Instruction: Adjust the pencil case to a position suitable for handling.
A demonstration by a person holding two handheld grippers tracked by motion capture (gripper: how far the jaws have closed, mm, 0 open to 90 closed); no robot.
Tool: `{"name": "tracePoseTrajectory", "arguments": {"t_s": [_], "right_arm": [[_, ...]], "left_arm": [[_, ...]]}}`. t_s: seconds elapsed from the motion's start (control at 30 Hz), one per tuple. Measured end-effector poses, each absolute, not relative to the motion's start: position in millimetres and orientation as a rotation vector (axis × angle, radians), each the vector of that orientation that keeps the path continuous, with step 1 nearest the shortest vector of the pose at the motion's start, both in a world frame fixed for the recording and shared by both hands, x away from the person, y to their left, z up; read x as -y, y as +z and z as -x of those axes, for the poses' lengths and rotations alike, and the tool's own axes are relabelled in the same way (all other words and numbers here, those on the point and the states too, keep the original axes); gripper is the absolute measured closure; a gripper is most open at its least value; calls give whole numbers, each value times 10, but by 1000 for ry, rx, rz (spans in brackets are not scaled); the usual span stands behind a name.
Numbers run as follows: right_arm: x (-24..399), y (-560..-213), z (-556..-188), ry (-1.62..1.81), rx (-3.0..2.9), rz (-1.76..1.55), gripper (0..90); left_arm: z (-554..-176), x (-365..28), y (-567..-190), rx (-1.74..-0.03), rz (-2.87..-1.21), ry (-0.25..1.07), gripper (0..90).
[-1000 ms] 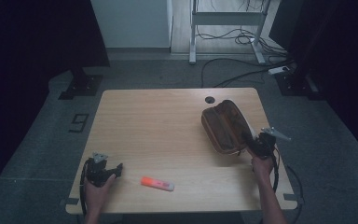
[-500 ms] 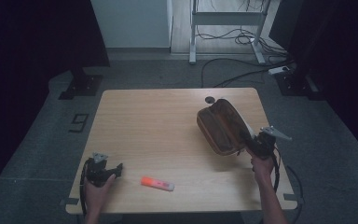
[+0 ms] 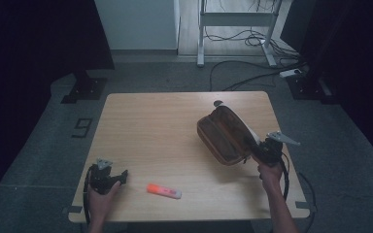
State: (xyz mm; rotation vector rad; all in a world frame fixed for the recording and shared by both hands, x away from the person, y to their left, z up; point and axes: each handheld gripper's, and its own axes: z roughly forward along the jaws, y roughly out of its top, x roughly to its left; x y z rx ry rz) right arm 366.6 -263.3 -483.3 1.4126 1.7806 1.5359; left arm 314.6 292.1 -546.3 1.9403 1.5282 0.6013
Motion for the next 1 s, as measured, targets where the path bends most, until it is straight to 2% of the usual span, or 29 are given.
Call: {"name": "tracePoseTrajectory", "arguments": {"t_s": [1.0], "right_arm": [[2096,-4938,-3643,1574,-2026,-1179,829]], "left_arm": [[-3146,-2920,-5463,-1529,-1940,601,161]]}}
